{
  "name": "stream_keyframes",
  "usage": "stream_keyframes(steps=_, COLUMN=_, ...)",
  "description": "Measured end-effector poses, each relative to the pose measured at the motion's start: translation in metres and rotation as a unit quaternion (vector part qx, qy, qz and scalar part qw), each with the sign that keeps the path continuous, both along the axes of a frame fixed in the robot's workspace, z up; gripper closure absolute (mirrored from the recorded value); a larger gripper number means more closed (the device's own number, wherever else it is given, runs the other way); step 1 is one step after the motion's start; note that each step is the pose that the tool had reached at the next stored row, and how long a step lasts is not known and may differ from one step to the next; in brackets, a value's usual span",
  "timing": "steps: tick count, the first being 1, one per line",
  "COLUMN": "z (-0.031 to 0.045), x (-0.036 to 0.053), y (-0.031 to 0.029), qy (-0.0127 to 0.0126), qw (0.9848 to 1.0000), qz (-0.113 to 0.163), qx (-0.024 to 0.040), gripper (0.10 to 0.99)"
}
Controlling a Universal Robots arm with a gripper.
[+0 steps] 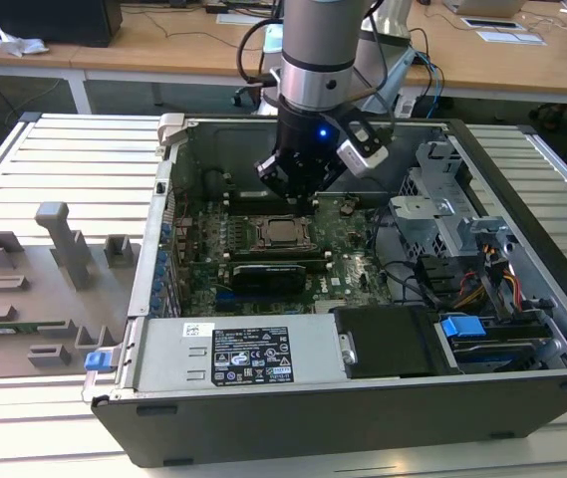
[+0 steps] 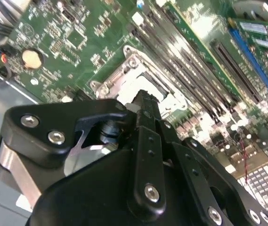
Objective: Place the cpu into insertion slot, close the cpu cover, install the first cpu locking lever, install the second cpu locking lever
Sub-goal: 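Install the second cpu locking lever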
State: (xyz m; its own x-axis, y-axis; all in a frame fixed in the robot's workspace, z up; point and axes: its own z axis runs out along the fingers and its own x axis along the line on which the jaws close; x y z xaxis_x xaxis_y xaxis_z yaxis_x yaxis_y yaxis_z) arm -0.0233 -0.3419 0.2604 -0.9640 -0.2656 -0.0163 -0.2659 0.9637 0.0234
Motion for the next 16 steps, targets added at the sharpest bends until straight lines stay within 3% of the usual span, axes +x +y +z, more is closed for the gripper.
stream_keyframes(steps=2, z=0.0000, x=-0.0004, y=0.0000, qy=0.0001, qw=1.0000, qz=0.000, qx=0.0001, gripper=0.980)
stream_keyframes(steps=3, z=-0.0001, x=-0.0002, y=-0.0001, qy=0.0057, qw=1.0000, qz=0.000, qx=0.0000, gripper=0.980)
stream_keyframes(steps=7, z=0.0052, x=-0.0001, y=0.0000, qy=0.0058, qw=1.0000, qz=0.000, qx=-0.0018, gripper=0.980)
stream_keyframes(steps=12, z=0.0251, x=-0.0002, y=0.0000, qy=0.0058, qw=1.0000, qz=0.000, qx=-0.0019, gripper=0.980)
stream_keyframes(steps=16, z=0.0299, x=-0.0002, y=0.0000, qy=0.0057, qw=1.0000, qz=0.000, qx=-0.0017, gripper=0.980)
